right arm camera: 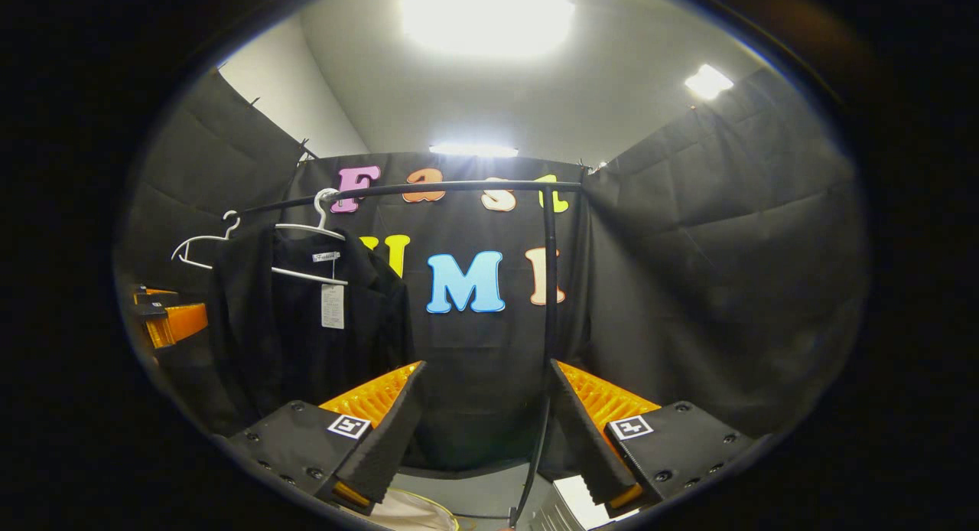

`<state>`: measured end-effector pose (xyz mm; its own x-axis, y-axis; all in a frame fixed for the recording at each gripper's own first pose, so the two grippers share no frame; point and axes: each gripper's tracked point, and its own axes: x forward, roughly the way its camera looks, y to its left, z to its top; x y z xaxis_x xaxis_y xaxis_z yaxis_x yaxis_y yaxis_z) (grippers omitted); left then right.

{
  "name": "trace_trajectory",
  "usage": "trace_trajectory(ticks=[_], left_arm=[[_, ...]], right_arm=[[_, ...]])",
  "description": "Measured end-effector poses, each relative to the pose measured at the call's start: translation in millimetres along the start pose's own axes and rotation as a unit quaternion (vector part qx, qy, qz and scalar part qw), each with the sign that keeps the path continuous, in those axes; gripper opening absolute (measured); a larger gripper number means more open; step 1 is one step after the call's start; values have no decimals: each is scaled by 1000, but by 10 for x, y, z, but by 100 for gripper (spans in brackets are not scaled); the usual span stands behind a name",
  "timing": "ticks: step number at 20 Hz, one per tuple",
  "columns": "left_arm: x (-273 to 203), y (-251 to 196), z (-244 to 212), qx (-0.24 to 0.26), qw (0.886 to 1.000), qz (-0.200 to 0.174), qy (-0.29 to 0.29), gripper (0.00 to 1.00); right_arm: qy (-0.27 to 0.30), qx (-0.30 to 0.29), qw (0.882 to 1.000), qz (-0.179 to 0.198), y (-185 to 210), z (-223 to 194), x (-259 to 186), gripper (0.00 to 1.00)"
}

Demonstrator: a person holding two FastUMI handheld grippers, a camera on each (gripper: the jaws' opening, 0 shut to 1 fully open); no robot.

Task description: Grasp the clothes on the hanger with both hands and then place them into the laundry hamper below.

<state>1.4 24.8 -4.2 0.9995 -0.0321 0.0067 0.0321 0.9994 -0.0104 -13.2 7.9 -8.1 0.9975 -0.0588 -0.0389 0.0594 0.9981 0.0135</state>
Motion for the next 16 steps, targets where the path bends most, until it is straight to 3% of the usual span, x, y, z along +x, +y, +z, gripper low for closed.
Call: trace_trajectory(ticks=[7, 16], left_arm=[[65, 128, -52, -6, 1000, -20, 7, 92], [439, 125, 97, -3, 1000, 13, -2, 92]], right_arm=[[12, 12, 1000, 26, 445, -19, 71, 97], [-14, 32, 994, 106, 1006, 186, 690, 98]])
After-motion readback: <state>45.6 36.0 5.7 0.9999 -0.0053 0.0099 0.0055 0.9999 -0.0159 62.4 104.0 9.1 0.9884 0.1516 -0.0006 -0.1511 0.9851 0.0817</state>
